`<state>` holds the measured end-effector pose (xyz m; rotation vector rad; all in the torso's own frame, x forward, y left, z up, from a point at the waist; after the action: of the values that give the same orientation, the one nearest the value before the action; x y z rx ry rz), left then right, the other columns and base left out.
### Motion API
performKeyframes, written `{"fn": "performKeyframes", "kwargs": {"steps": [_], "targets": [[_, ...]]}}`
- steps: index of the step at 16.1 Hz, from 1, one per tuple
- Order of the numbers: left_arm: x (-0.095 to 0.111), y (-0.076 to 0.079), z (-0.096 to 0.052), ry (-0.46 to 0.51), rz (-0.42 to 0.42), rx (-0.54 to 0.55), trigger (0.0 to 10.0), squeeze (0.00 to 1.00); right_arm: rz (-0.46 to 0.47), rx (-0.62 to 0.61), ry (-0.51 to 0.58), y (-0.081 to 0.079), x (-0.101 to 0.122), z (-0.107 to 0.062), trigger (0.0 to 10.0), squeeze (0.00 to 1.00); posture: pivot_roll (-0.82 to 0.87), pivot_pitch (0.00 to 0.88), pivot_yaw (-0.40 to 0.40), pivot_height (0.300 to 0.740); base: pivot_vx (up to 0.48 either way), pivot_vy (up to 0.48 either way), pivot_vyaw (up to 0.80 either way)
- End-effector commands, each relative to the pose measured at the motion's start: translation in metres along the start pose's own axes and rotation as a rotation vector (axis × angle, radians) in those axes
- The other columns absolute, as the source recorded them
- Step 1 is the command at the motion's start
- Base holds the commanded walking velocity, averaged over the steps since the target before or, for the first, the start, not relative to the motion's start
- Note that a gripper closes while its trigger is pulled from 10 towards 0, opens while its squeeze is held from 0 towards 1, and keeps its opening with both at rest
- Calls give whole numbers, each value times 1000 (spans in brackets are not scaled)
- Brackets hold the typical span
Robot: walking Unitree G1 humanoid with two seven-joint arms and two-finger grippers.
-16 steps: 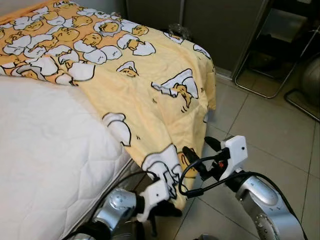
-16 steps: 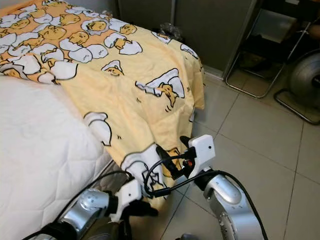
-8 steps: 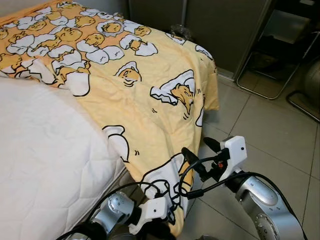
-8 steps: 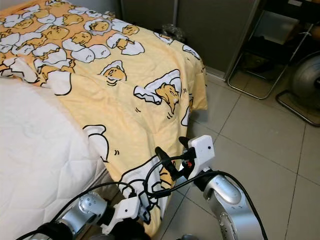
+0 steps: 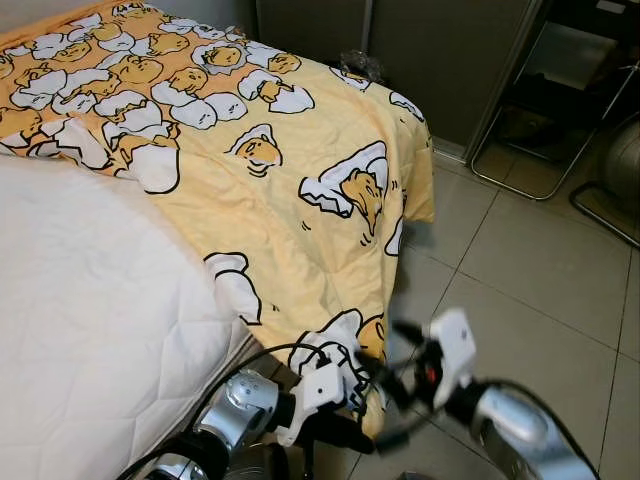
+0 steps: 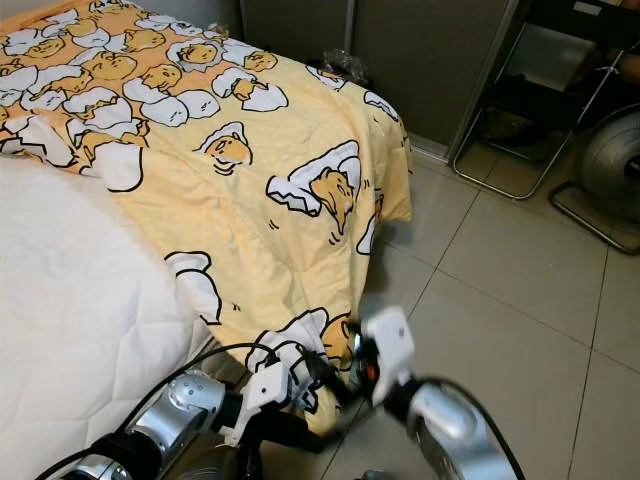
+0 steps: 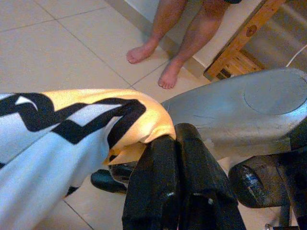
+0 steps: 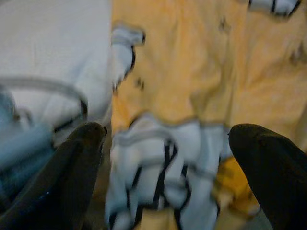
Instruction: Clean up the room
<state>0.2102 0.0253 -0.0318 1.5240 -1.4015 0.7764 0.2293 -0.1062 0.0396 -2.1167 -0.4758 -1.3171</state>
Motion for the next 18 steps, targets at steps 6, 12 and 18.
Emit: {"fn": "performKeyframes", "kwargs": {"steps": [6,12,18], "targets": [[-16,9,9,-107,13,-32,0,0,-29,167,-87,-26,-11,-35,10000,0,-208,61,24,740,0,0,0],[-27,26,13,-171,38,-150,0,0,-15,166,-103,-26,-13,-40,10000,0,-215,67,24,740,0,0,0],[-12,2,15,-103,8,2,0,165,-2,154,-85,-25,-11,-37,10000,0,-213,71,26,740,0,0,0]]}}
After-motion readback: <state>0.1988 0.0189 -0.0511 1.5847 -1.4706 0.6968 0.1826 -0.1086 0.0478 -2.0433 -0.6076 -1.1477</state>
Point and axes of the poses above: a point about 5 cm out from each wrist's last joint towards the gripper, its own z axis pointing out of the wrist towards the gripper, its own x axis along the axis of the wrist's last joint, y = z × x, the point moved 5 cm from there along z, pointing out of the wrist towards the gripper, and after that the axes turned 6 degrees about z, right-handed, at the moved point
